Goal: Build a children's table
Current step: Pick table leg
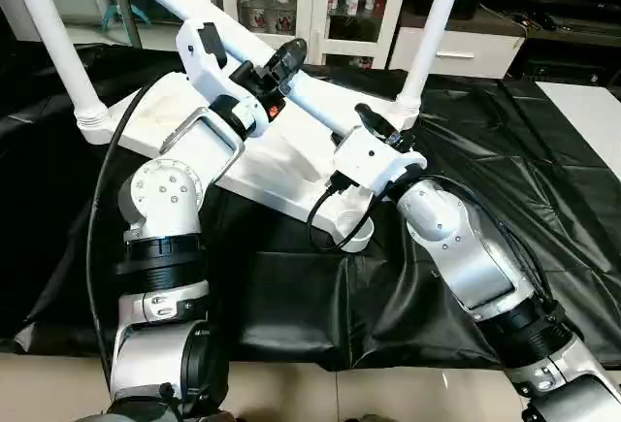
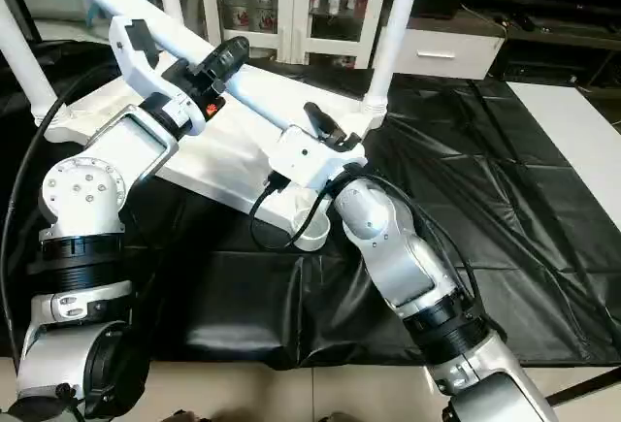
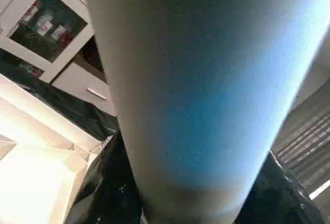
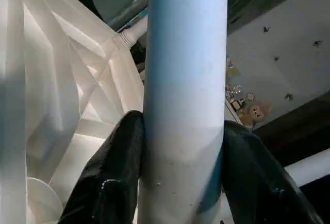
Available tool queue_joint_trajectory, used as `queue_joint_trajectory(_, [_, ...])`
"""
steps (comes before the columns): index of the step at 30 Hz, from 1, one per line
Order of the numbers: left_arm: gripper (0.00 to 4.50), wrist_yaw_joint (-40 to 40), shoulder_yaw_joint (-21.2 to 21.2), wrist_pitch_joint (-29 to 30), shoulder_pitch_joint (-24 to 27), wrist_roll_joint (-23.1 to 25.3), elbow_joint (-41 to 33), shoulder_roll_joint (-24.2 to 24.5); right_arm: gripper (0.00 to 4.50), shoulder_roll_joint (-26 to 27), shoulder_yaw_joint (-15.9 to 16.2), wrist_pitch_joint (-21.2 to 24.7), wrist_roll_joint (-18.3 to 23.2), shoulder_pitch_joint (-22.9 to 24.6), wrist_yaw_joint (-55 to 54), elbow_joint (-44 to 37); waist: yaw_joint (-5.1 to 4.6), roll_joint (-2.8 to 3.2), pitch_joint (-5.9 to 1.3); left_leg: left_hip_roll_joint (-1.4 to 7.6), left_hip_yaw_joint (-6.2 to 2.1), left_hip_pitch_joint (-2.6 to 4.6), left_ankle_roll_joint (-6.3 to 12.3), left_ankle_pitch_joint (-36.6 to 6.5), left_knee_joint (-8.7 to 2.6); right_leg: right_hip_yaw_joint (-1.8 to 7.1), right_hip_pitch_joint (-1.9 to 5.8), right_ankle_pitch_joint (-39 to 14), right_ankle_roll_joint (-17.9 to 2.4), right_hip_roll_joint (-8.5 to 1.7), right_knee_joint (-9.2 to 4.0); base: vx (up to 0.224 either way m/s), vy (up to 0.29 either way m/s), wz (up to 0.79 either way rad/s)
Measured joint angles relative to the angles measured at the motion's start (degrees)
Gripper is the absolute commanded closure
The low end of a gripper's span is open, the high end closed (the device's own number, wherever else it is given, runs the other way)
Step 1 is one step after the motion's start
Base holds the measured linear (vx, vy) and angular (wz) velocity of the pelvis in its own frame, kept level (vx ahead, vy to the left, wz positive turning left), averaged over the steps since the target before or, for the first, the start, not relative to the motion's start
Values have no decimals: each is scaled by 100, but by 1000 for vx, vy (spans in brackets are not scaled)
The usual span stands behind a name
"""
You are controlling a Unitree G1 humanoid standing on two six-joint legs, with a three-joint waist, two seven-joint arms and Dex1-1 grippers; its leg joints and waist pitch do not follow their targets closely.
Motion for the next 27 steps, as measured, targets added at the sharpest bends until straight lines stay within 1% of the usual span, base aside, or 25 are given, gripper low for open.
queue_joint_trajectory(1, [270, -1, 2, -1, 0, -2, -3, 8, 231, 21, -18, -58, -1, 0, -2, 30, -1, 0, 0, 0, 0, 0, 0, 0, 0, 0, 0, 0, 0, 0, 0, 0, 0, 0])
queue_joint_trajectory(3, [270, -13, -2, -1, 0, -1, -33, 40, 196, 81, -69, -131, 94, 1, 52, 67, -4, 0, 0, 1, -1, 0, 0, 0, 0, 0, -1, 0, 0, 1, 0, 0, 0, 0])
queue_joint_trajectory(6, [271, -160, -131, 22, 31, 127, -40, 252, 190, 159, -94, -487, 384, 1, 280, 27, -4, 0, 0, 4, -1, 0, 0, 0, 0, 0, -2, 0, 0, 3, 1, 0, 0, 0])
queue_joint_trajectory(7, [272, -303, -241, 44, 64, 166, -40, 354, 163, 167, -107, -582, 482, 1, 351, -5, -3, 0, 0, 5, -1, 0, 0, 0, 0, 0, -2, 0, 0, 5, 0, 0, 0, 0])
queue_joint_trajectory(8, [273, -446, -334, 56, 87, 180, -40, 431, 154, 178, -144, -619, 585, 1, 424, -8, -3, 0, 0, 6, -1, 0, 0, 0, 0, 0, -2, 0, 0, 5, 0, 0, 0, 0])
queue_joint_trajectory(9, [273, -622, -446, 57, 109, 222, -45, 538, 152, 219, -220, -618, 764, 4, 542, -7, 0, 0, 0, 6, -1, 0, 0, 0, 0, 0, -2, 0, 0, 6, 0, 0, 0, 0])
queue_joint_trajectory(10, [273, -835, -576, 65, 120, 278, -49, 662, 150, 296, -351, -619, 1037, 8, 723, -17, 6, 0, 0, 6, 0, 0, 0, 0, 0, 0, -2, 0, 0, 6, 1, 0, 0, 0])
queue_joint_trajectory(11, [273, -957, -651, 71, 122, 303, -49, 732, 150, 316, -423, -619, 1196, 8, 825, -52, 12, 0, 0, 6, 0, 0, 0, 0, 0, 0, -1, 0, 0, 5, 1, 0, 0, 0])
queue_joint_trajectory(12, [273, -1063, -696, 72, 122, 320, -51, 762, 133, 329, -503, -607, 1368, 13, 964, -100, 15, 0, 0, 6, 0, 1, 0, 0, 0, 1, 1, 0, 0, 5, 0, 0, 0, 0])
queue_joint_trajectory(13, [273, -1283, -800, 97, 123, 324, -49, 872, 119, 375, -676, -504, 1811, 29, 1280, -224, 14, -3, 1, 6, 0, 0, 0, 0, 0, 1, 0, 0, 0, 5, 0, 0, 0, 0])
queue_joint_trajectory(14, [273, -1502, -916, 136, 122, 326, -49, 992, 111, 419, -860, -273, 2252, 32, 1595, -339, 11, -5, 0, 6, 1, 1, 1, 0, 0, 1, 1, 0, -1, 5, 1, 0, 0, 0])
queue_joint_trajectory(15, [273, -1763, -1044, 188, 116, 322, -49, 1105, 111, 402, -1072, 111, 2771, 27, 1964, -456, 15, -6, 0, 6, -1, 2, 1, 0, 0, 1, 2, 0, -1, 5, 2, 0, 0, 0])
queue_joint_trajectory(16, [273, -2138, -1209, 248, 110, 312, -50, 1256, 94, 251, -1341, 753, 3381, -20, 2487, -489, 22, -10, -3, 5, -2, 4, 2, 0, 0, 1, 5, 1, -1, 5, 1, 0, 0, 0])
queue_joint_trajectory(17, [273, -2339, -1273, 272, 103, 310, -52, 1311, 94, 91, -1494, 1126, 3656, -29, 2753, -480, 31, -11, -3, 5, -1, 4, 3, 0, 1, 1, 8, 1, -2, 3, 0, 0, 0, 0])
queue_joint_trajectory(18, [273, -2471, -1316, 274, 102, 307, -55, 1357, 68, -46, -1588, 1380, 3832, -30, 2956, -456, 30, -12, -3, 5, 0, 4, 3, 0, 2, 1, 9, 2, -3, 2, 0, 0, 0, 0])
queue_joint_trajectory(19, [273, -2642, -1356, 300, 81, 297, -55, 1403, 65, -224, -1633, 1647, 4027, -32, 3270, -439, 24, -12, -3, 5, 2, 4, 2, 1, 2, 3, 5, 3, -5, 2, 4, 0, 0, 0])
queue_joint_trajectory(21, [273, -2908, -1473, 357, 12, 252, -66, 1485, 59, -535, -1632, 2015, 4286, -45, 3774, -376, 30, -14, -2, 7, 4, 7, 1, 1, 2, 1, 6, 3, -5, 2, 8, 0, 0, 0])
queue_joint_trajectory(22, [273, -3117, -1591, 407, -60, 239, -91, 1572, 59, -783, -1630, 2319, 4505, -75, 4185, -308, 32, -14, -2, 8, 6, 6, 1, 1, 2, -1, 5, 2, -4, 2, 9, 0, 0, 0])
queue_joint_trajectory(25, [275, -3458, -1742, 426, -181, 222, -145, 1687, 26, -1105, -1638, 2679, 4816, -130, 4810, -192, 36, -14, -2, 9, 11, 9, 1, 2, 2, 1, 4, 2, -5, 2, 11, 0, 0, 0])
queue_joint_trajectory(27, [275, -3641, -1859, 414, -217, 233, -151, 1720, 26, -1274, -1626, 2783, 4912, -130, 5133, -185, 39, -14, -2, 9, 11, 10, 1, 2, 2, 1, 5, 2, -5, 2, 10, 0, 0, 0])
